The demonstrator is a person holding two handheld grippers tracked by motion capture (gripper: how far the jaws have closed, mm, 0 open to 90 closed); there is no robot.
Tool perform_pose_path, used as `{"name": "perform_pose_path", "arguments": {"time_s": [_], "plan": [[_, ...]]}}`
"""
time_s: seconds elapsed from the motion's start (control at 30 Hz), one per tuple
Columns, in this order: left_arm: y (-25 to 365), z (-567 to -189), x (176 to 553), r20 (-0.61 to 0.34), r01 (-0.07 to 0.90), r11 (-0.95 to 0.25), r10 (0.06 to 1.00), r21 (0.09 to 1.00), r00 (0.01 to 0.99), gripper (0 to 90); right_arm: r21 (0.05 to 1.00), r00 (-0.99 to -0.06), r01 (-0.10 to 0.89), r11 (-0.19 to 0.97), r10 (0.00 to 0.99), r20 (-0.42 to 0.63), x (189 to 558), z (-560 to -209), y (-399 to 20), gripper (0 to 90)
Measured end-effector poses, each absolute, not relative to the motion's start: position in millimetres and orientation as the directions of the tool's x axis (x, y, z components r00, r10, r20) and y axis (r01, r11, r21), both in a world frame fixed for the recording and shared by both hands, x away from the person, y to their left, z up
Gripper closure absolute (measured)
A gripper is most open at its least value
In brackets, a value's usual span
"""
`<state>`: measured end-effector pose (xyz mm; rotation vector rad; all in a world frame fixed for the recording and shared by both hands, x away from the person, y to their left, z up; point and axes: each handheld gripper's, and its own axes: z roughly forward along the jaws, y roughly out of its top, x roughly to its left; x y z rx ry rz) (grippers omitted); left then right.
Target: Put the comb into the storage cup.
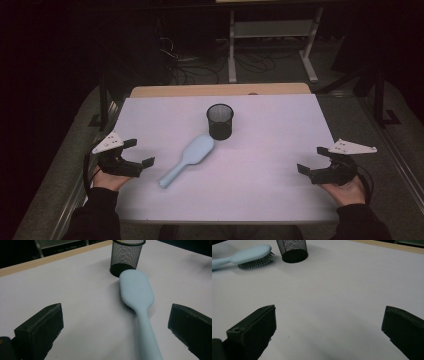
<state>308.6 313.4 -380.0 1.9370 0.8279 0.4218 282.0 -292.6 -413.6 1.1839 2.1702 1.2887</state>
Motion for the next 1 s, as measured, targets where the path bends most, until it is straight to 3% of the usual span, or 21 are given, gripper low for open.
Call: {"name": "perform_pose_path", "arguments": {"time_s": [1.0], "plan": [[284.8,-364.0,339.3,-0.018,0.383,-0.445,0.633,0.809,0.774,0.0,0.835,-0.594,0.492,0.248,0.796,0.113,282.0,-415.7,-291.8,0.0]]}}
